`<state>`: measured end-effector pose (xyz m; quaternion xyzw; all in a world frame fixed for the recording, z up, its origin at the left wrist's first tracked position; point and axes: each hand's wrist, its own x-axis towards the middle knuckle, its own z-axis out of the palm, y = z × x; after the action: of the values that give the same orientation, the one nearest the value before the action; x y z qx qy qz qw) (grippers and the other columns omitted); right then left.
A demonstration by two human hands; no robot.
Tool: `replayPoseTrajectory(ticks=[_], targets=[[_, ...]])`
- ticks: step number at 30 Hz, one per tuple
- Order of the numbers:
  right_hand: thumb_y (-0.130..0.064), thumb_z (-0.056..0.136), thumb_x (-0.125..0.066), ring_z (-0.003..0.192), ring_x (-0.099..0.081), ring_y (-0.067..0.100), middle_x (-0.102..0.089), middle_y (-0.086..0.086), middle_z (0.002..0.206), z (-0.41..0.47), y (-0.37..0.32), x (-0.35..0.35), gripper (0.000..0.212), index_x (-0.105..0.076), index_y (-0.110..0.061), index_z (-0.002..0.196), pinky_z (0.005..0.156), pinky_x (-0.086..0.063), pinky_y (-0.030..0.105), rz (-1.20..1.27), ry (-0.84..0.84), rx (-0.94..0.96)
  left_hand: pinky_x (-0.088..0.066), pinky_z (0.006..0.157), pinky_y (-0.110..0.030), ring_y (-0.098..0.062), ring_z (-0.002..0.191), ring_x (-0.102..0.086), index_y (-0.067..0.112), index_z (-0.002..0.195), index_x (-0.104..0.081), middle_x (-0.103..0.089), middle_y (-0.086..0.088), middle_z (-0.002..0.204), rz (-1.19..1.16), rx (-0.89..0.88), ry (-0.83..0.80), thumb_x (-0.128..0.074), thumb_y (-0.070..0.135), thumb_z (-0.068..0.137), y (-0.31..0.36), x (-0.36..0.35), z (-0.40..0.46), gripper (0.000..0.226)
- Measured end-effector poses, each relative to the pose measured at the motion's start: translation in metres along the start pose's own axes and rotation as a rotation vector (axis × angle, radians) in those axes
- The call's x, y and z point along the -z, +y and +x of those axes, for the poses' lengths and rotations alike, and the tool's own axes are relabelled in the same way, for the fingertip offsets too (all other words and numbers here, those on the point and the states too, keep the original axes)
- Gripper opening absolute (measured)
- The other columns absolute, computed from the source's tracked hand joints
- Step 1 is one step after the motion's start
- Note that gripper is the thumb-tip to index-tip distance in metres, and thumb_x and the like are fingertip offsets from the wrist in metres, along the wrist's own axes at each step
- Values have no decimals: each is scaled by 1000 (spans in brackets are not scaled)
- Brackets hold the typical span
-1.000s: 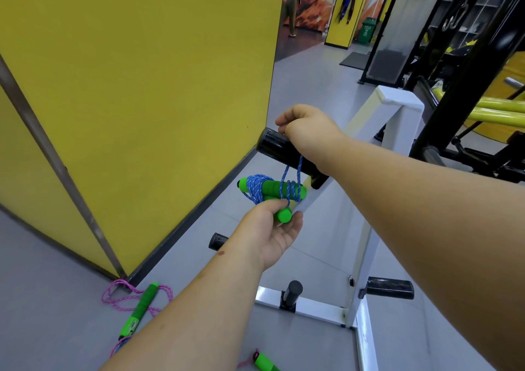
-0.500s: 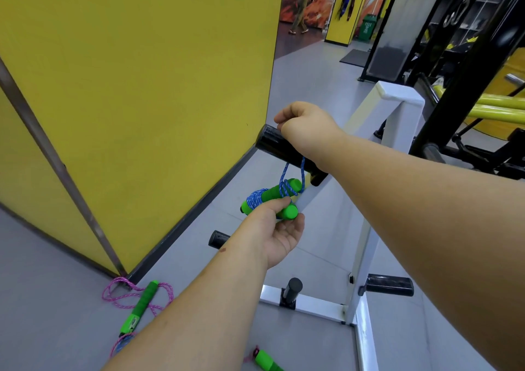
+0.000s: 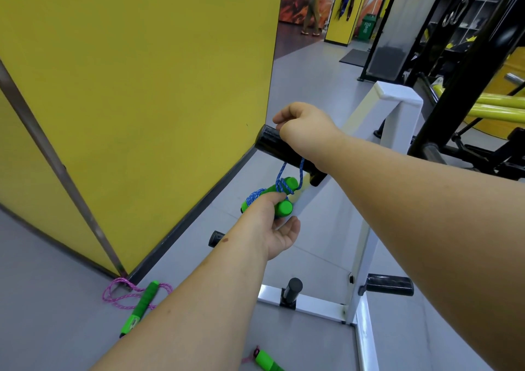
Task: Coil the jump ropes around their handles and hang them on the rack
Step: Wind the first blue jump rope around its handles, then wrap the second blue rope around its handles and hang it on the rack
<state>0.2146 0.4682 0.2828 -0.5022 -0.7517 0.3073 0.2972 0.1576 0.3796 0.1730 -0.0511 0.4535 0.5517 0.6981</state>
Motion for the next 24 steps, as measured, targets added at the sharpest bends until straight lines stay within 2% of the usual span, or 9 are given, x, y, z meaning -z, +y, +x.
replayPoseTrajectory(ticks=[6, 10, 14, 16, 18, 20, 21, 22, 24], targets=[[-7, 88, -47, 101, -58, 18, -65, 1, 113, -1, -1, 0, 35, -67, -25, 110, 67, -43, 21, 1, -5, -5, -58, 71, -37, -28, 95, -64, 3, 110, -60, -60, -16, 108, 11, 9, 17, -73, 18, 90, 3, 2, 3, 29], [-8, 88, -46, 99, -58, 18, -65, -1, 112, -2, -2, 0, 35, -67, -27, 109, 65, -43, 21, -14, -12, -9, -56, 65, -33, -25, 82, -62, 0, 110, -57, -55, -13, 99, 57, -11, 67, -57, 2, 95, 1, 5, 8, 15], [-7, 88, -45, 98, -57, 18, -63, -2, 107, -2, -3, 2, 35, -65, -27, 109, 65, -43, 22, -37, -25, -9, -52, 68, -25, -20, 73, -51, 6, 101, -56, -50, -8, 93, 233, -1, 140, -59, 10, 95, -4, 6, 9, 8], [-7, 89, -44, 93, -56, 17, -61, -4, 102, -2, -3, 2, 36, -65, -27, 110, 65, -44, 24, -56, -22, -9, -50, 67, -26, -21, 74, -51, 10, 111, -58, -51, -7, 92, 316, -74, 214, -58, 12, 94, -7, 8, 14, 17], [-7, 90, -43, 93, -55, 19, -59, -3, 100, -1, -3, 2, 37, -65, -26, 112, 70, -45, 26, -93, -29, -4, -49, 72, -32, -25, 83, -55, 17, 134, -51, -58, -10, 100, 371, -188, 250, -59, 13, 89, -8, 11, 20, 46], [-6, 91, -42, 95, -56, 21, -60, -1, 104, -1, -4, 2, 38, -65, -26, 112, 73, -45, 27, -147, -45, 0, -47, 83, -38, -29, 101, -56, 28, 152, -30, -53, -10, 136, 485, -317, 303, -63, 18, 83, -6, 11, 21, 78], [-5, 90, -41, 96, -56, 22, -62, 0, 106, -1, -4, 2, 38, -65, -26, 111, 74, -46, 27, -160, -47, 0, -44, 86, -38, -28, 104, -51, 27, 155, -24, -40, -7, 150, 562, -405, 353, -65, 18, 83, -4, 8, 20, 83], [-5, 89, -41, 98, -57, 22, -63, 1, 109, 0, -4, 2, 39, -66, -26, 110, 76, -46, 27, -164, -48, -3, -42, 86, -37, -27, 103, -48, 24, 154, -23, -30, -5, 154, 650, -499, 398, -67, 18, 85, 0, 6, 20, 82], [-3, 87, -39, 103, -59, 23, -65, 1, 113, 0, -4, 2, 42, -65, -26, 110, 82, -49, 30, -163, -52, -4, -40, 81, -34, -22, 91, -51, 21, 148, -31, -30, -6, 147, 793, -628, 401, -71, 22, 86, 5, 3, 15, 74]])
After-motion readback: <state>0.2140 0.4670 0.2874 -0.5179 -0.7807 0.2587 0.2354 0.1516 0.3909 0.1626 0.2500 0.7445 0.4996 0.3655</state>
